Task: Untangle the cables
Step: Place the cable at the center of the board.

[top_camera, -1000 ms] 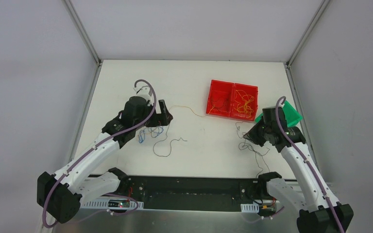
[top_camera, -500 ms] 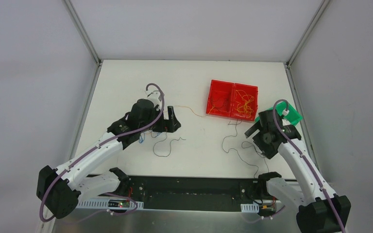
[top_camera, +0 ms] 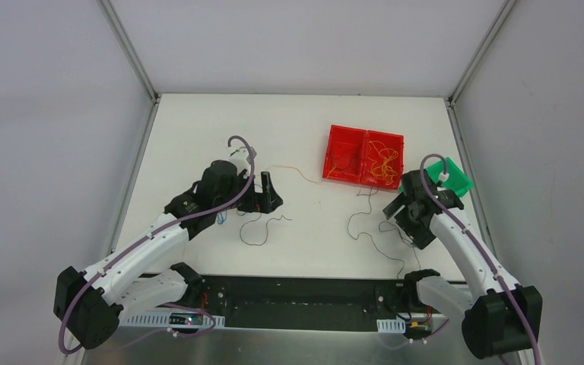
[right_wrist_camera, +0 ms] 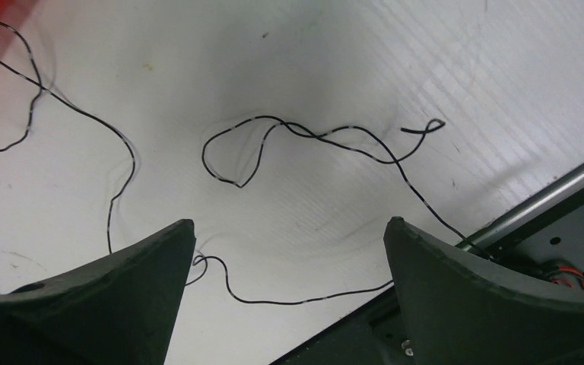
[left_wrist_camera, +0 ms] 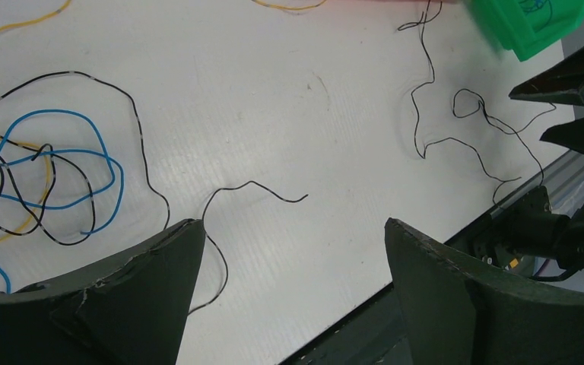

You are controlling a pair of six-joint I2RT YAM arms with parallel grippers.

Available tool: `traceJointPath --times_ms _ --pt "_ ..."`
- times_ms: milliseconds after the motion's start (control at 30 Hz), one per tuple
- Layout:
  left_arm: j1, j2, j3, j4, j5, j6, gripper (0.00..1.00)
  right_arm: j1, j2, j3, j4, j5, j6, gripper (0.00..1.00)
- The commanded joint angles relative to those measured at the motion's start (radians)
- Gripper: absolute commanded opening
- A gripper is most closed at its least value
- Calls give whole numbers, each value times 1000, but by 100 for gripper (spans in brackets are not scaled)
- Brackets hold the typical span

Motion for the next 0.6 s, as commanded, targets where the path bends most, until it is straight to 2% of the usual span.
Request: traceJointPath --times_ms 0,133,300,433,567 --pt "-9 -24 -16 29 48 15 91 -24 -4 26 77 4 -84 99" --pt "-9 -53 -31 28 78 1 92 -89 51 -25 229 -174 -81 99" --pt "-9 -101 -63 24 88 0 92 -105 109 -70 316 -246 -43 95" --pt "-9 -99 -66 21 99 -10 92 -105 145 -107 329 -229 -10 87" --pt "-8 -73 -51 20 108 -9 91 -105 171 -135 357 -181 35 69"
